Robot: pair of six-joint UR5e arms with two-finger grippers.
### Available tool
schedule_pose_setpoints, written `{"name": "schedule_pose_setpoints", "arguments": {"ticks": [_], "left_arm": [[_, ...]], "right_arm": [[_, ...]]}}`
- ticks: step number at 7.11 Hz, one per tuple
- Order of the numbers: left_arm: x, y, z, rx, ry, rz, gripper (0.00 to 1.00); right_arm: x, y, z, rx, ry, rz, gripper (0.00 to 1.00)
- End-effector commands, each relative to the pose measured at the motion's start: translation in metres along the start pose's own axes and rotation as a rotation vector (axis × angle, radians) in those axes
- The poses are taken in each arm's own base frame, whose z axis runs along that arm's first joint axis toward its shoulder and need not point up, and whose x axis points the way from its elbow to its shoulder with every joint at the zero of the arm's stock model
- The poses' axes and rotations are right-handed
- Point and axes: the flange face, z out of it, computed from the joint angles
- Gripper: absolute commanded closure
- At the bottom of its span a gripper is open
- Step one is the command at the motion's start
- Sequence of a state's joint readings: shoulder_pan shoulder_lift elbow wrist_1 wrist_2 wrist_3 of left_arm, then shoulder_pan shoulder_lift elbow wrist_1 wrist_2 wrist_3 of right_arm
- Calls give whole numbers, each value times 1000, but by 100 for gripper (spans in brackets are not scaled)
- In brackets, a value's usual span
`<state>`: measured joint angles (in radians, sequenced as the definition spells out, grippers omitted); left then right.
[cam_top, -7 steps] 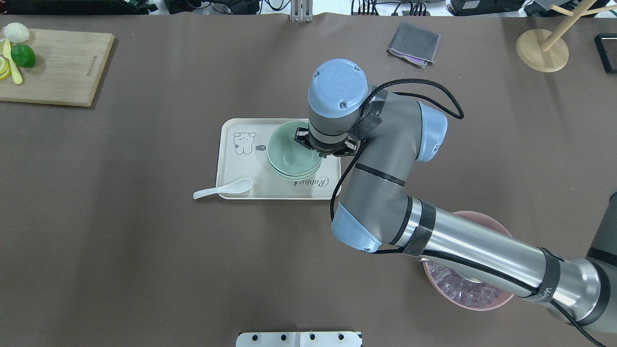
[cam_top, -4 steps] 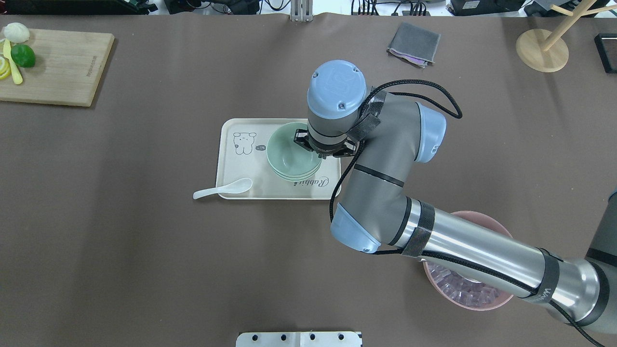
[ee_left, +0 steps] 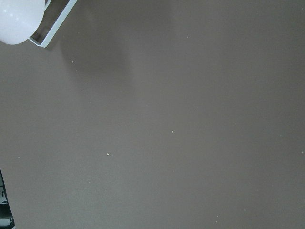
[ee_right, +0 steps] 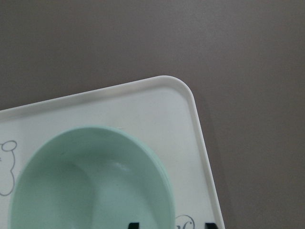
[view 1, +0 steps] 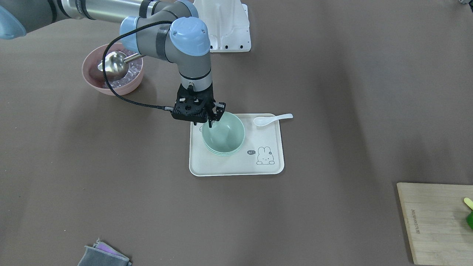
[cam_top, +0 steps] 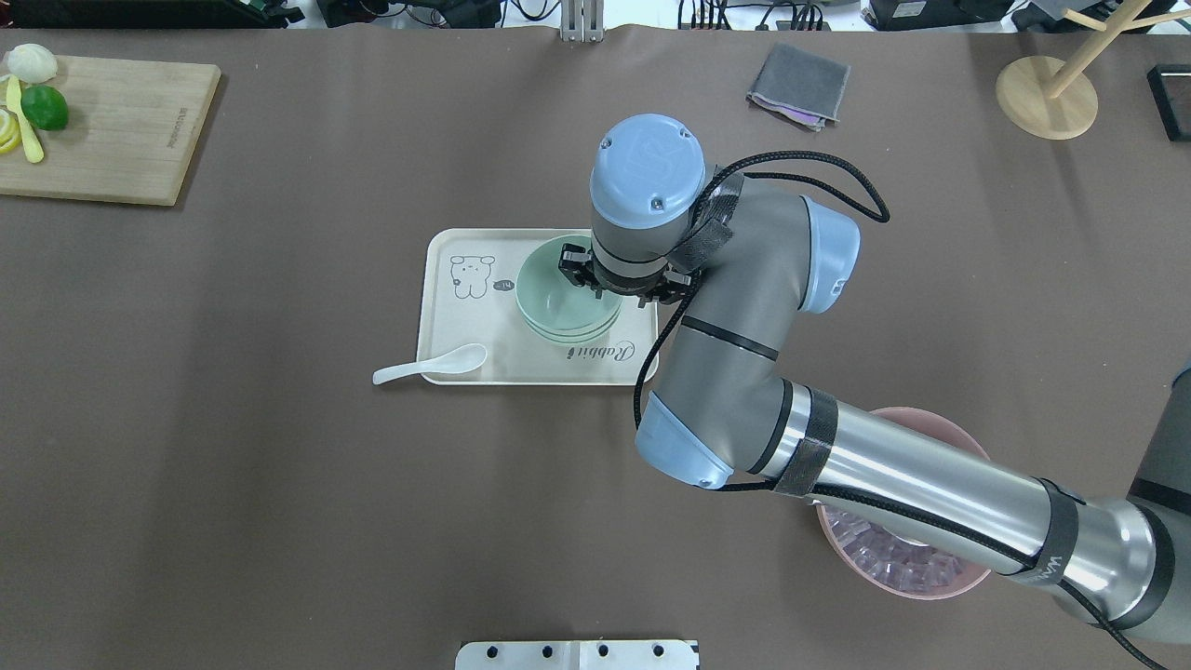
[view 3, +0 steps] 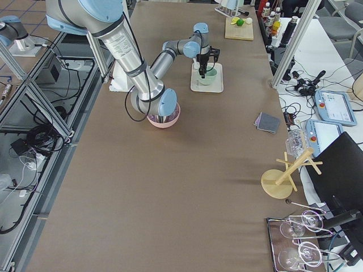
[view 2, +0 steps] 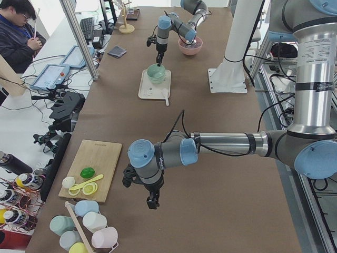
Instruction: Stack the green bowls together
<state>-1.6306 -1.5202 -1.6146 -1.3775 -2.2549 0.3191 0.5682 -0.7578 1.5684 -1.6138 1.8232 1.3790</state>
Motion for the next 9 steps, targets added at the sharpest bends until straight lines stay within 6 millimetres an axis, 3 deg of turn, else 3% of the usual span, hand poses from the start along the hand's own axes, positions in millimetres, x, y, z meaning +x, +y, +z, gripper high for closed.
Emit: {"name": "schedule_pose_setpoints", "arguments": {"ticks": [1,3,4,5,7,8,9], "left_arm": [[0,0,0,1,0,0,2],[4,-2,-4,10,15,-52,2],[21,-4,-13,42,99,-261,2],[25,10,-8,68,130,-318,2],[24,18,-2,118,127,-280,2],[24,18,-1,116,125,-280,2],[23,18,-1,116,124,-278,2]], "right_arm": [[-2,0,-13,7,-23,-25,0],[16,-26,-20,22,-16,-58,0],[48,-38,-28,22,-19,-91,0],[87,-48,-42,15,-32,-126,0],[140,-91,-55,6,-16,-164,0],[186,-124,-59,-25,32,-236,0],[245,-155,-69,-47,101,-306,0]]}}
